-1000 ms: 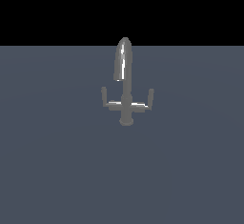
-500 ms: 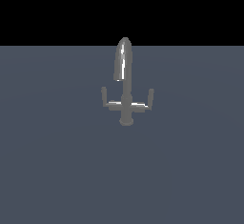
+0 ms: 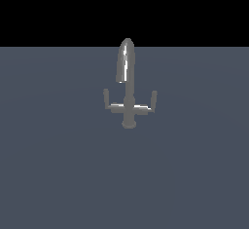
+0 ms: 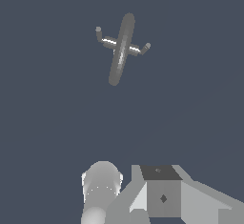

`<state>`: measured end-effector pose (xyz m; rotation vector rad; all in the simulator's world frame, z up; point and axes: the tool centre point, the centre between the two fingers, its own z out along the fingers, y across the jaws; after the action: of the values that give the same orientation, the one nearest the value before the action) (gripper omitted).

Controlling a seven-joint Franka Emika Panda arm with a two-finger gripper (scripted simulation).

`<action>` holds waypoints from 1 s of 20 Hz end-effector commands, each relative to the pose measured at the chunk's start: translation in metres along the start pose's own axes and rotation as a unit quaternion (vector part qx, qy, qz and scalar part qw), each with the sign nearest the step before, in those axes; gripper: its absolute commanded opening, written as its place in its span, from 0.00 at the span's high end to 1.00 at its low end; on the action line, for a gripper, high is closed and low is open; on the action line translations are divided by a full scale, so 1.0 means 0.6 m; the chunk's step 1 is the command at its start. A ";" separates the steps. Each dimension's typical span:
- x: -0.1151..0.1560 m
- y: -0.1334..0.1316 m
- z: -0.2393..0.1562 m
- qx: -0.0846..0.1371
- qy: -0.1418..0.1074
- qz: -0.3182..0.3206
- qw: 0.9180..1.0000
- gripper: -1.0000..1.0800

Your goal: Turn on the faucet by rotating a designated handle.

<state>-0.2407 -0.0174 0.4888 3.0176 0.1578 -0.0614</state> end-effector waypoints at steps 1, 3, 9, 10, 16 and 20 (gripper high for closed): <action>0.008 0.003 0.003 -0.011 -0.011 -0.026 1.000 1.00; 0.016 0.005 0.006 -0.021 -0.021 -0.052 0.998 1.00; 0.045 0.012 0.017 -0.052 -0.060 -0.139 0.987 1.00; 0.050 0.013 0.019 -0.056 -0.067 -0.154 0.984 1.00; 0.080 0.019 0.031 -0.080 -0.110 -0.242 0.961 1.00; 0.102 0.022 0.040 -0.092 -0.140 -0.300 0.939 1.00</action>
<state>-0.1844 -0.0266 0.4657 2.6579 0.9226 -0.4595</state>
